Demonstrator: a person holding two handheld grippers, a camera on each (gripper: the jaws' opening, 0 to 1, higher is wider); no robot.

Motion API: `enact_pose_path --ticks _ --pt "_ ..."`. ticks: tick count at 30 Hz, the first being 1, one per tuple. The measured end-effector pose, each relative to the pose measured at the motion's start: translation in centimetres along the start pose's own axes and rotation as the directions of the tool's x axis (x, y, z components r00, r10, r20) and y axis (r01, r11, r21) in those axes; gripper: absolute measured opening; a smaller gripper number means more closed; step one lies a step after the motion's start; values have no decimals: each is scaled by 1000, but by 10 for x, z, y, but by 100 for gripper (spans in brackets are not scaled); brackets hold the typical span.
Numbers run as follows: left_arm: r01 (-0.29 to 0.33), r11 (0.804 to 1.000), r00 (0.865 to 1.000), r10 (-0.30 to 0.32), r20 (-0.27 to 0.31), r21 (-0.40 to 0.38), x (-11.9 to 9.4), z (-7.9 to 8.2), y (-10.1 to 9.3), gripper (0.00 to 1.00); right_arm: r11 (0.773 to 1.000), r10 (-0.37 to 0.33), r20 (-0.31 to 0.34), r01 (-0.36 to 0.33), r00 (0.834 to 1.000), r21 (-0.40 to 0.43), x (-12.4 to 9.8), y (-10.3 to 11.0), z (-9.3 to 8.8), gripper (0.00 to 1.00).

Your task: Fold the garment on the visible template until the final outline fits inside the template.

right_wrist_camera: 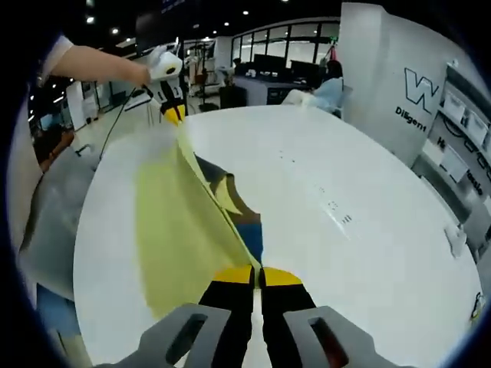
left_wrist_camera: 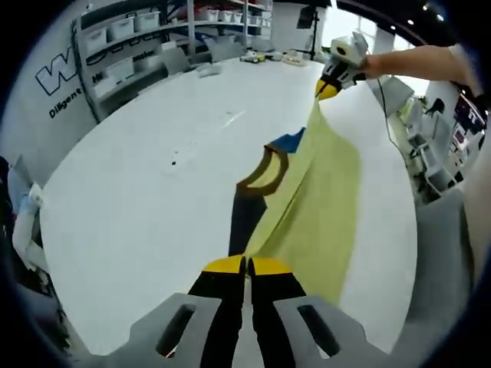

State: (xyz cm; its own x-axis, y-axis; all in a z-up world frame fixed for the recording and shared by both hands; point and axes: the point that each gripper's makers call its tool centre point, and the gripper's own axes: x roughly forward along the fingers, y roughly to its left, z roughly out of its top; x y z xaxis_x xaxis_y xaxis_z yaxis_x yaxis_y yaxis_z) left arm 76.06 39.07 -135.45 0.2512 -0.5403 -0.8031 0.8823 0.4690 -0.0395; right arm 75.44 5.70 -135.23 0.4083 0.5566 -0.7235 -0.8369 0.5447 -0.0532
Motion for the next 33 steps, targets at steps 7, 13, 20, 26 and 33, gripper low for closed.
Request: enact_pose_path --ticks 7,13,20,26,33 --pt "-10 997 999 7 -34 -82 22 -7 20 1 999 9 -48 -7 999 37 24 -12 -13 0" --pt "-22 991 998 15 -54 -135 38 -15 29 1 997 10 -74 -4 997 76 43 -17 -20 0" --pt "-76 981 995 64 -70 -180 50 -22 42 1 993 -15 -95 26 995 112 56 -24 -24 0" --pt "-123 960 992 115 -45 -252 42 -27 50 5 982 -72 -110 90 991 164 52 -30 -36 12" --pt "-100 957 995 100 -16 -273 31 -48 23 11 981 -70 -84 84 994 177 37 -7 -53 12"
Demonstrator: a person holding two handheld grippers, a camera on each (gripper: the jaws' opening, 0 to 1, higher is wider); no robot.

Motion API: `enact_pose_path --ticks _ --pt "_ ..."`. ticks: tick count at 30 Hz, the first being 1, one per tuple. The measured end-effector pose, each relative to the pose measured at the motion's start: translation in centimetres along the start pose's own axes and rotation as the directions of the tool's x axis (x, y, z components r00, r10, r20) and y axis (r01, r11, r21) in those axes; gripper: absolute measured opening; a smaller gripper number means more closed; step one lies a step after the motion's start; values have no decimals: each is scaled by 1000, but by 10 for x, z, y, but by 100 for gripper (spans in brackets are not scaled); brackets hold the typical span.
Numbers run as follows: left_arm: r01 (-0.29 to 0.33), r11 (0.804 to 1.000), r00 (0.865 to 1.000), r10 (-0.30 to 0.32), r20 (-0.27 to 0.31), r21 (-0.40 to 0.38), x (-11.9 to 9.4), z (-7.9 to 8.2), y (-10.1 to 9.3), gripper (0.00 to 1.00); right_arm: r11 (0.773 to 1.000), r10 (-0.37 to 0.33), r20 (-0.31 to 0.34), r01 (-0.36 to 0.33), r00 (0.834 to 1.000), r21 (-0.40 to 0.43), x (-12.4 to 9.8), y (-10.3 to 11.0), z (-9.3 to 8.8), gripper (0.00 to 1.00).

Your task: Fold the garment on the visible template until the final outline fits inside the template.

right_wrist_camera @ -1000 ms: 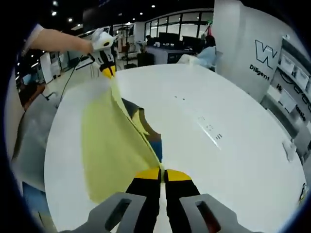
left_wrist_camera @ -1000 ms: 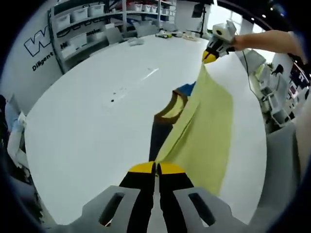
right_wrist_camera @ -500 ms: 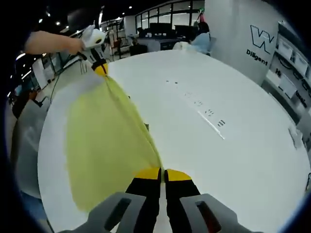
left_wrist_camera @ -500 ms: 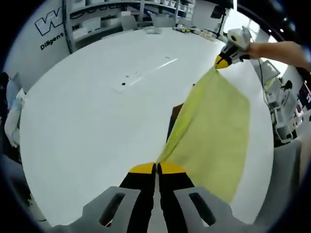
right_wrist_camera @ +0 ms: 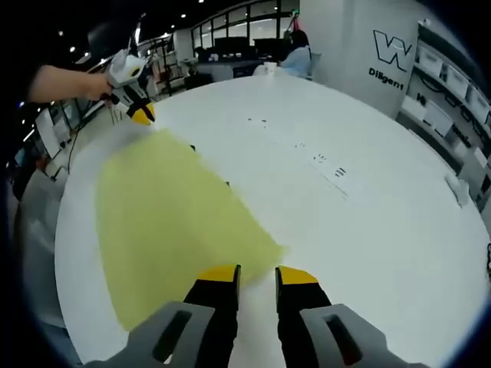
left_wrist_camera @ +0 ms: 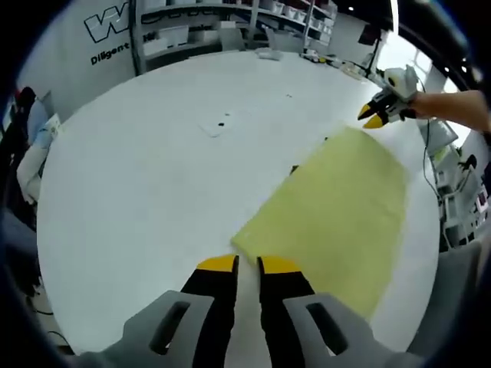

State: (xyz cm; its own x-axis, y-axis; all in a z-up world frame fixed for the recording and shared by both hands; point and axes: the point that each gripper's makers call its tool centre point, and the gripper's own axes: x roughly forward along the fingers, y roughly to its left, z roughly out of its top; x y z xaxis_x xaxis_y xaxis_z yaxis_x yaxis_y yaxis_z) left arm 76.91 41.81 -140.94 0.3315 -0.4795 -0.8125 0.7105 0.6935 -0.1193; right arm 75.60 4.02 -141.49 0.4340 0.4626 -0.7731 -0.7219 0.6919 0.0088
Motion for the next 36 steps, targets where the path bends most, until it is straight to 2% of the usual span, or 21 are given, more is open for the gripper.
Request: enact_pose_path --ticks 2,4,11,16,20,25,32,34,36 --pt "2 1000 1000 -2 7 -3 -3 -10 -5 14 999 13 26 -14 1000 38 -5 9 -5 12" --pt "18 1000 1000 -18 23 -24 -8 -19 -14 15 999 21 35 -22 999 31 -11 17 -11 13" --pt "42 996 997 -37 66 -81 -22 -48 -42 22 992 71 121 -83 990 94 -31 51 -27 17" --pt "75 993 993 -66 99 -92 -27 -68 -71 25 988 84 137 -101 987 119 -43 76 -47 19" --pt "89 990 992 -78 99 -111 -27 -86 -88 29 983 92 157 -115 983 144 -49 94 -60 20" --pt "97 984 990 -79 120 -148 -27 -94 -104 30 975 98 169 -129 981 179 -49 114 -73 19" --pt "79 978 991 -56 118 -195 -20 -103 -113 29 970 93 184 -130 979 204 -43 130 -80 15" --pt "77 979 991 -53 127 -191 -18 -104 -115 25 968 90 192 -131 977 215 -41 133 -81 13" --pt "68 971 991 -39 125 -231 -17 -104 -114 20 968 91 194 -133 977 214 -39 136 -80 11"
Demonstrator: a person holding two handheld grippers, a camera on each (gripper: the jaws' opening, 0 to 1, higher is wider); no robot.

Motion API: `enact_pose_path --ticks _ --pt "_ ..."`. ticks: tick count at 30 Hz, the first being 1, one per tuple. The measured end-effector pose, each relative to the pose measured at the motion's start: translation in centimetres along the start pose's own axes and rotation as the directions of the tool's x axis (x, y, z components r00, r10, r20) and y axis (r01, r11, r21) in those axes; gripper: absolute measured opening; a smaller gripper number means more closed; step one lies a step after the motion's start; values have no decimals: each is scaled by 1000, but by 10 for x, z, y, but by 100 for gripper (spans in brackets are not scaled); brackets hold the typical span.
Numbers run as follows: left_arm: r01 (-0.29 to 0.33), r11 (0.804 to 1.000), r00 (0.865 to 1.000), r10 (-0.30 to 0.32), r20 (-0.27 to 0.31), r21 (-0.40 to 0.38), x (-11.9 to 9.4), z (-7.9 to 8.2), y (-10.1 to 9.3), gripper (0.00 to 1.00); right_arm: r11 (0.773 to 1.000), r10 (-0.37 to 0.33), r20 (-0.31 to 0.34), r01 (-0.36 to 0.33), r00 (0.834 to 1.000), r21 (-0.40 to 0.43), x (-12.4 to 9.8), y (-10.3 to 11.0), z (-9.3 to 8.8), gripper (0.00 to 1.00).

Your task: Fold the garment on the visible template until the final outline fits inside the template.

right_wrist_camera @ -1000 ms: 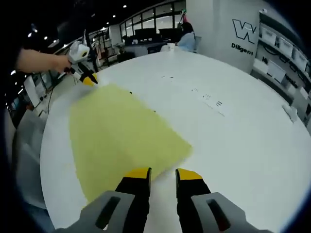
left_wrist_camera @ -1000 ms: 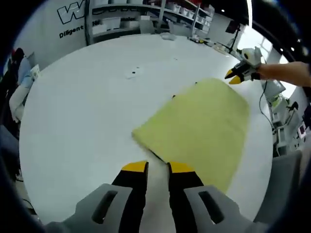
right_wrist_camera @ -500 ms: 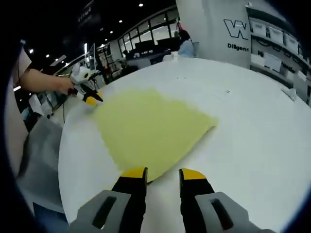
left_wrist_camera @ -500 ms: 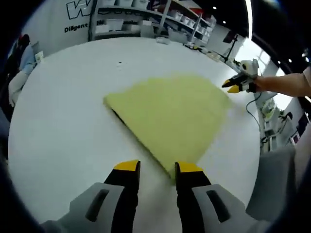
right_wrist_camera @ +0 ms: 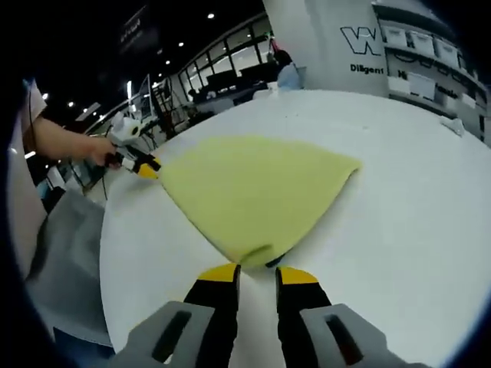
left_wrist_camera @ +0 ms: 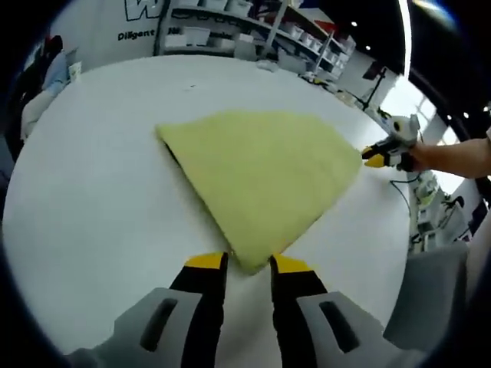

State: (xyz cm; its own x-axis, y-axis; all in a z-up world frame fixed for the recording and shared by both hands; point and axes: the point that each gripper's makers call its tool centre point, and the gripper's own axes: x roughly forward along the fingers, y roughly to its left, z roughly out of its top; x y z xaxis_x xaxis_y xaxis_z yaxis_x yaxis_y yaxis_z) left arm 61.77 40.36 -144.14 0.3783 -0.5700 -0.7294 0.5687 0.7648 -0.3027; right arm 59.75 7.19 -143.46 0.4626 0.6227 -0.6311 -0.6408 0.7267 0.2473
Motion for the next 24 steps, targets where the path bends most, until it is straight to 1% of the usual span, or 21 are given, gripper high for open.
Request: enact_pose_path --ticks 2,3,4,7,9,11,12,15,16,19,21,22,24 --pt "4 1000 1000 -3 15 -25 1 1 -2 20 1000 -7 2 7 1000 2 2 0 0 11" --pt "5 1000 1000 -5 17 -28 2 1 -3 19 1000 -7 22 6 1000 25 3 0 3 10" --pt "4 1000 1000 -3 18 -30 3 1 -3 18 999 -8 26 7 1000 34 3 -1 3 10" --pt "1 998 1000 0 29 -58 2 1 -4 15 999 -17 21 16 1000 42 7 -2 1 8" --pt "-3 997 999 6 36 -81 3 1 -3 13 999 -21 16 20 1000 44 8 -2 0 5" --pt "1 996 999 3 38 -90 3 1 -5 9 999 -25 18 24 1000 39 8 -2 0 1" --pt "5 996 999 -1 40 -88 3 1 -5 7 999 -29 17 28 999 37 7 -3 0 0" --pt "9 997 999 -5 52 -77 3 2 -7 3 1000 -13 25 12 1000 25 7 -2 0 0" --pt "14 997 998 -10 58 -75 2 3 -7 2 1000 -3 17 3 1000 17 5 -1 -1 0" --pt "17 998 998 -13 58 -62 0 4 -6 2 1000 14 21 -13 1000 -7 -2 -3 2 0" --pt "10 999 998 -7 58 -50 -2 6 -1 1 998 26 -1 -26 1000 -48 -8 -6 2 0" --pt "10 999 998 -7 59 -50 -3 7 0 1 998 29 -6 -29 1000 -53 -11 -7 2 0" --pt "14 999 998 -11 60 -48 -5 7 1 1 998 46 2 -46 999 -38 -17 -9 5 0"
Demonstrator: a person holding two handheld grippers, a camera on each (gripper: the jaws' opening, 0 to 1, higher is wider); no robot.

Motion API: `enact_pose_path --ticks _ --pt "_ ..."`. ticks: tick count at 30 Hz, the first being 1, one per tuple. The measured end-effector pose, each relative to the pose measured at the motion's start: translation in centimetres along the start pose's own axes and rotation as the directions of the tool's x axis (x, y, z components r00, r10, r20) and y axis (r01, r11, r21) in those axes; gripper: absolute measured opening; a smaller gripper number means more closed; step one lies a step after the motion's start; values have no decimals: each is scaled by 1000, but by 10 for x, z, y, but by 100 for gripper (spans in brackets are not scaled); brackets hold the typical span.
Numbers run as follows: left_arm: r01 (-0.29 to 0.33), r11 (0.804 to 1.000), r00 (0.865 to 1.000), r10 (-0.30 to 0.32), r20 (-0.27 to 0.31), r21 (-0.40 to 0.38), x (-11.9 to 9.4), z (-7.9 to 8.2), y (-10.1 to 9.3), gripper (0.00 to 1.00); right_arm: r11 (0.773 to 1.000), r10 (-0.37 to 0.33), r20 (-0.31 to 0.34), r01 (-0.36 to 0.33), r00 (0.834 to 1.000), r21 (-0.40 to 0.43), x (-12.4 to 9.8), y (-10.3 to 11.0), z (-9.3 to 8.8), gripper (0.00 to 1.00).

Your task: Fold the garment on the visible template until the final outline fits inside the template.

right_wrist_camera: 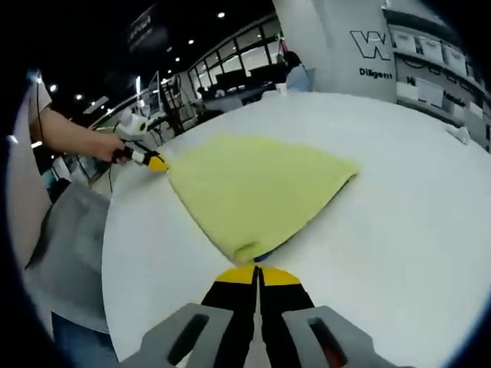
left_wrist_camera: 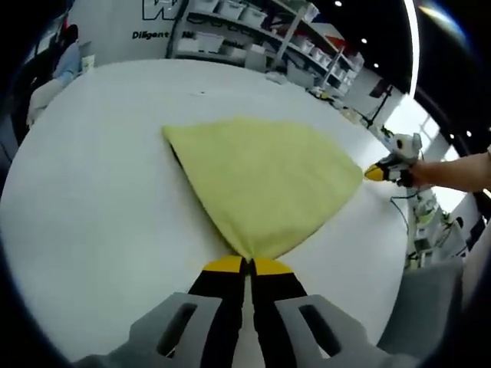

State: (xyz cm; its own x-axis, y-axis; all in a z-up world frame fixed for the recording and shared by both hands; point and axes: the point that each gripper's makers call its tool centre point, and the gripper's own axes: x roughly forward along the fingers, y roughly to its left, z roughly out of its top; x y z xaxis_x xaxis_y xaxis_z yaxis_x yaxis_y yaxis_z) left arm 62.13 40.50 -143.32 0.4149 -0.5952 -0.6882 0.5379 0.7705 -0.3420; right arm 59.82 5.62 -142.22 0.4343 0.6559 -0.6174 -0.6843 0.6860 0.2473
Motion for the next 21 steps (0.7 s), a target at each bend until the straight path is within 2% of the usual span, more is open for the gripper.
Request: enact_pose_path --ticks 6,8,10,16,17,18,19,21 --pt "0 1000 1000 0 -5 -8 2 -3 -1 2 999 29 6 -30 1000 41 14 15 1 1" --pt "-2 1000 1000 2 -6 -9 3 -3 -2 2 999 29 -17 -29 999 44 22 19 -3 11" --pt "-4 1000 1000 3 -6 -9 3 -3 -1 2 999 27 -9 -27 1000 34 26 19 -1 6" --pt "-2 1000 1000 2 -6 -10 3 -3 0 2 997 36 6 -37 999 72 29 19 2 4" --pt "-2 1000 1000 2 -6 -11 3 -3 0 2 997 40 6 -40 999 62 30 19 2 0" --pt "-2 1000 1000 2 -7 -12 4 -4 0 2 998 50 -2 -50 999 32 29 21 0 0" --pt "-2 1000 1000 2 -6 -11 4 -4 1 2 997 57 -8 -57 998 50 29 21 -1 0" --pt "-3 1000 1000 3 -7 -7 4 -3 1 2 997 72 -4 -72 997 23 26 22 -1 0"
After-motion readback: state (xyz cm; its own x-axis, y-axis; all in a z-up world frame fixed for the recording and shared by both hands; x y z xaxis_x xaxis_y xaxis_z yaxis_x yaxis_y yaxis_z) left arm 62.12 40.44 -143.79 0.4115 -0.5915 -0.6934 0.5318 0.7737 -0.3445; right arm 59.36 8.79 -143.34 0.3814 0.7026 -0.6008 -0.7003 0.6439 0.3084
